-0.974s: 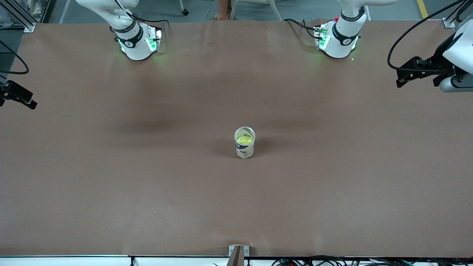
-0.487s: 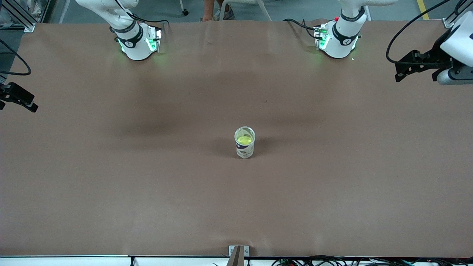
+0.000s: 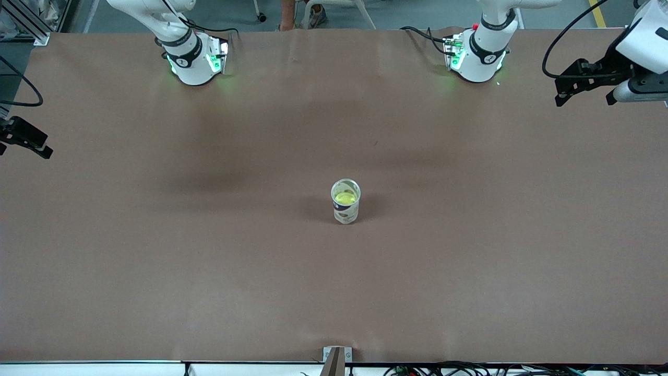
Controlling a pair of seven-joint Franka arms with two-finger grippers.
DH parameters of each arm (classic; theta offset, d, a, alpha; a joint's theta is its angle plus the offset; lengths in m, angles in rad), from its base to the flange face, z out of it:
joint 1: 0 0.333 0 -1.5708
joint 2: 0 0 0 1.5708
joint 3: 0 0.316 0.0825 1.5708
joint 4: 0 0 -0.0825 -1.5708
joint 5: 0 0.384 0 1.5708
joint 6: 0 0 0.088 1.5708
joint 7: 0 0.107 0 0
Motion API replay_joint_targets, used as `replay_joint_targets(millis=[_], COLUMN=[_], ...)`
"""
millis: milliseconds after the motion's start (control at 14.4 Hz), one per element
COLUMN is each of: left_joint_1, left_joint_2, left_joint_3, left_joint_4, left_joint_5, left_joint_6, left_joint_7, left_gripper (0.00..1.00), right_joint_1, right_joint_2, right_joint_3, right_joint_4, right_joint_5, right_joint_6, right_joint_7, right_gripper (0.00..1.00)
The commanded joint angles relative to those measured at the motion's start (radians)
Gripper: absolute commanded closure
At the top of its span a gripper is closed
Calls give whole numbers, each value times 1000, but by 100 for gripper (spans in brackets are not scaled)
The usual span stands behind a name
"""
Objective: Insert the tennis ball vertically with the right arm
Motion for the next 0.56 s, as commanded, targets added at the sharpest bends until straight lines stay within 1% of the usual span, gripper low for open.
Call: replay_joint_targets(millis=[0, 209, 487], left_joint_1=[-5, -8, -8], left_joint_2=[-32, -6, 1], left_joint_3=[5, 3, 3], left_joint_4=[-36, -1, -1], left_joint_5=[-2, 0, 0], left_joint_6=[26, 22, 20], left_joint_7=[-18, -10, -13], left_gripper=[0, 0, 0], right_joint_1=[11, 10, 10], right_joint_2=[-19, -17, -16], right_joint_3=[-7, -7, -7], right_joint_4=[-7, -6, -7], right_joint_5=[-10, -10, -10], right_joint_6=[6, 6, -20], right_joint_7=[-4, -6, -6], right_gripper=[0, 0, 0])
